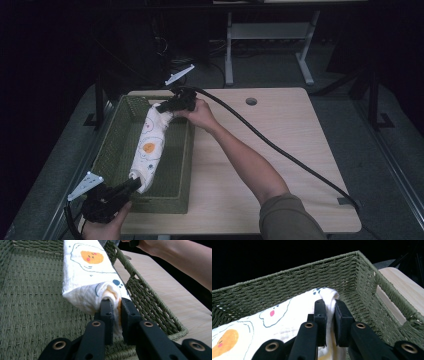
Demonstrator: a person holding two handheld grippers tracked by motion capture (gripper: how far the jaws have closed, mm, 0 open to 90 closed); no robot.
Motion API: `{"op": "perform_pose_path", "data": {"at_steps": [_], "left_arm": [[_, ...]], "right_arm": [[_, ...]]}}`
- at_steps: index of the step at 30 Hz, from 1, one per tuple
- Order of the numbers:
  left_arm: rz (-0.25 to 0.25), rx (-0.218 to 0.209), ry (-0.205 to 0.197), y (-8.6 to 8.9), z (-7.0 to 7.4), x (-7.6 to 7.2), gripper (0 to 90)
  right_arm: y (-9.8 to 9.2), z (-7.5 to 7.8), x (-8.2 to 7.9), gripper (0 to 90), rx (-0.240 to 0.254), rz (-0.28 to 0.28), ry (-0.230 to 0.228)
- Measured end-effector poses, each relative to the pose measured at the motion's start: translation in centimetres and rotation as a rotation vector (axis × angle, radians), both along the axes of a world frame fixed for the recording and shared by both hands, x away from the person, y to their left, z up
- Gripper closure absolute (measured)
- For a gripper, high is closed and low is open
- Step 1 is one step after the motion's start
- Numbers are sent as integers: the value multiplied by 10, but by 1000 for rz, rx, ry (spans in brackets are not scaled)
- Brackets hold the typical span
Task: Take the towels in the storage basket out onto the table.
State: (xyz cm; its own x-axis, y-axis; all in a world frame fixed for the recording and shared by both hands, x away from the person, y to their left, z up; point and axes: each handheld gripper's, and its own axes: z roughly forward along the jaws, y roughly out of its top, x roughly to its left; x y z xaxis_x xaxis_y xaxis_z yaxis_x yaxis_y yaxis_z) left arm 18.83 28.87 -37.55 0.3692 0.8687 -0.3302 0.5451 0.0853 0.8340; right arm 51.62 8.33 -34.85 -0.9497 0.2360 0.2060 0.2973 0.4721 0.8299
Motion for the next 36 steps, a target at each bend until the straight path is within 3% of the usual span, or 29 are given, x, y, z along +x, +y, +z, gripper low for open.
{"op": "perform_pose_path", "data": {"at_steps": [4, 7, 11, 17, 20, 22, 24, 27, 32, 34, 36], "left_arm": [[0, -1, -13, 1, 0, -4, 701], [12, 2, -22, 2, 2, -7, 644], [10, 13, -28, 1, 3, -8, 645], [-18, 12, -49, -7, 8, -6, 643], [-37, -20, -55, -3, 11, 0, 611], [-58, -75, -31, 3, 13, 7, 589], [-71, -99, -33, 5, 15, 12, 581], [-97, -144, 9, 6, 16, 21, 502], [-121, -189, 47, 2, 18, 31, 392], [-137, -222, 56, -1, 19, 35, 387], [-147, -227, 69, -2, 20, 39, 367]], "right_arm": [[8, -2, 0, 789, -19, 13, -3], [14, -2, -3, 660, -15, 1, -18], [13, -2, -3, 602, -16, -9, -3], [6, 5, -7, 560, -11, -8, -18], [0, 9, -9, 540, -1, -6, -19], [-5, 10, -9, 521, 1, -9, -30], [-11, 12, -10, 507, 3, -12, -27], [-18, 14, -12, 479, 4, -19, -41], [-28, 17, -18, 440, -1, -12, -58], [-33, 20, -22, 426, 5, -14, -67], [-40, 21, -24, 415, 8, -21, -77]]}}
